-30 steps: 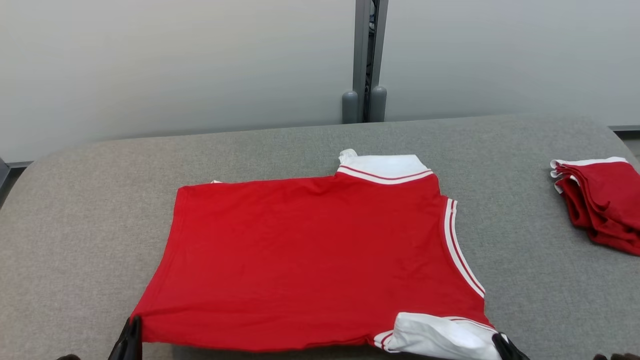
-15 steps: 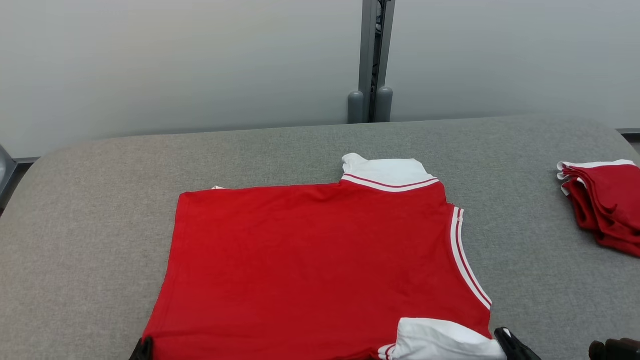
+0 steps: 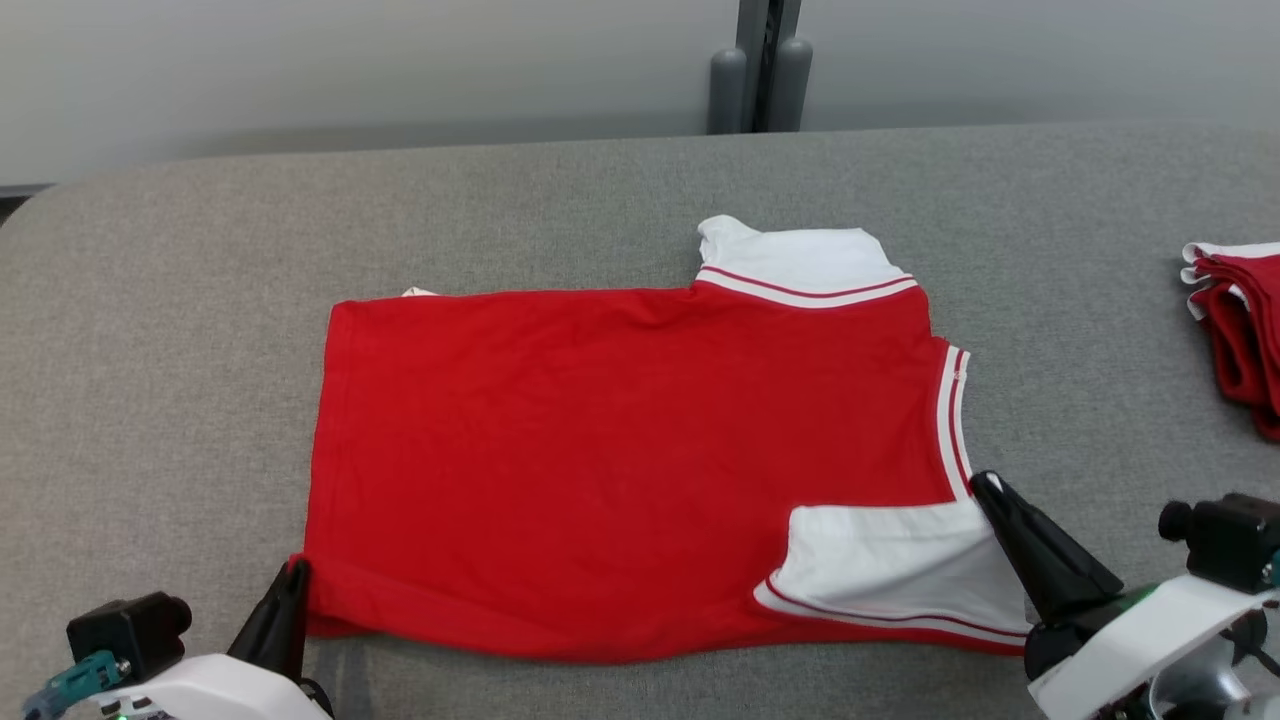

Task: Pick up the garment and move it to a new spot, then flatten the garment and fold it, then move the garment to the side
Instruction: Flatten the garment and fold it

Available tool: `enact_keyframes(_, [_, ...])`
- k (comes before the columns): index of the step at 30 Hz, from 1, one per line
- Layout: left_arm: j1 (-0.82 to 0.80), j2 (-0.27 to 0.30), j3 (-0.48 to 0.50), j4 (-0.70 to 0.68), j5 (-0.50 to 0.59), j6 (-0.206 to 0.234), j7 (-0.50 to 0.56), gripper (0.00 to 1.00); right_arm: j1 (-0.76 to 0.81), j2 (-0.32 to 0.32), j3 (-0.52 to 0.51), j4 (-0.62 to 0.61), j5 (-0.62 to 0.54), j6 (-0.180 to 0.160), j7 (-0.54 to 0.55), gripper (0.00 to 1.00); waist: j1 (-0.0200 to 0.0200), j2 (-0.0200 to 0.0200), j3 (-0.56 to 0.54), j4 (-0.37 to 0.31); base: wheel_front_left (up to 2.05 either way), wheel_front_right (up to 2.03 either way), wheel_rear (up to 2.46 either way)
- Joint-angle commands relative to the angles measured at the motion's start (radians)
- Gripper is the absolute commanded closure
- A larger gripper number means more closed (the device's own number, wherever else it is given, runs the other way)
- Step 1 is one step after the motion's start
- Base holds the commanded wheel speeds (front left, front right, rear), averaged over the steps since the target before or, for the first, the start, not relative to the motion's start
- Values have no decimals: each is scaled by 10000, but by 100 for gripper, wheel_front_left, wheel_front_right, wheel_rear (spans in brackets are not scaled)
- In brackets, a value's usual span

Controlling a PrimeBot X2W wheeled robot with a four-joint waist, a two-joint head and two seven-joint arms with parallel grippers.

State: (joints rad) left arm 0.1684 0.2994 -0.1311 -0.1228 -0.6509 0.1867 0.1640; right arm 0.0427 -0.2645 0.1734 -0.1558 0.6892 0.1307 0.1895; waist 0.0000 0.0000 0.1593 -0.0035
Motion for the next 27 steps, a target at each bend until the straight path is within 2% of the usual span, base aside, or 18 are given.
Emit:
enact_keyframes(1, [-308, 16, 40, 61, -75, -60, 30, 100, -300, -122, 103, 102, 93, 1, -222, 100, 0, 0, 370, 30, 0, 0, 0])
enact_keyframes(13, [-1312, -94, 227, 829, -504, -325, -128, 100, -2463, -1174, 1662, 1614, 828, 1, -2413, 100, 0, 0, 1062, 150, 0, 0, 0])
enact_keyframes(19, [-1534, -157, 212, 1160, -601, -381, -197, 100, -3211, -1485, 2393, 2678, 1364, 1, -3106, 100, 0, 0, 1326, 195, 0, 0, 0])
enact_keyframes(20, [-1566, -178, 188, 1237, -635, -416, -217, 97, -3296, -1503, 2518, 2908, 1438, 1, -3166, 100, 0, 0, 1354, 200, 0, 0, 0])
enact_keyframes(21, [-1628, -213, 183, 1295, -656, -445, -271, 60, -3419, -1535, 2647, 3107, 1486, 1, -3249, 100, 0, 0, 1383, 211, 0, 0, 0])
enact_keyframes(22, [-1672, -250, 175, 1361, -628, -454, -332, 0, -3504, -1519, 2731, 3299, 1602, 1, -3344, 100, 0, 0, 1401, 225, 0, 0, 0])
enact_keyframes(24, [-1681, -378, 149, 1506, -665, -552, -508, 0, -3639, -1523, 2880, 3615, 1660, 1, -3612, 55, 0, 0, 1411, 252, 0, 0, 0])
enact_keyframes(25, [-1681, -378, 149, 1506, -665, -552, -508, 0, -3639, -1523, 2880, 3615, 1660, 1, -3612, 55, 0, 0, 1411, 252, 0, 0, 0])
enact_keyframes(26, [-1707, -467, 171, 1565, -577, -616, -893, 0, -3674, -1519, 2881, 3909, 1611, 1, -3928, 0, 0, 0, 1383, 271, 0, 0, 0])
enact_keyframes(27, [-1686, -487, 168, 1619, -470, -609, -1105, 0, -3680, -1578, 2820, 4071, 1340, 1, -4096, 0, 0, 0, 1357, 275, 0, 0, 0])
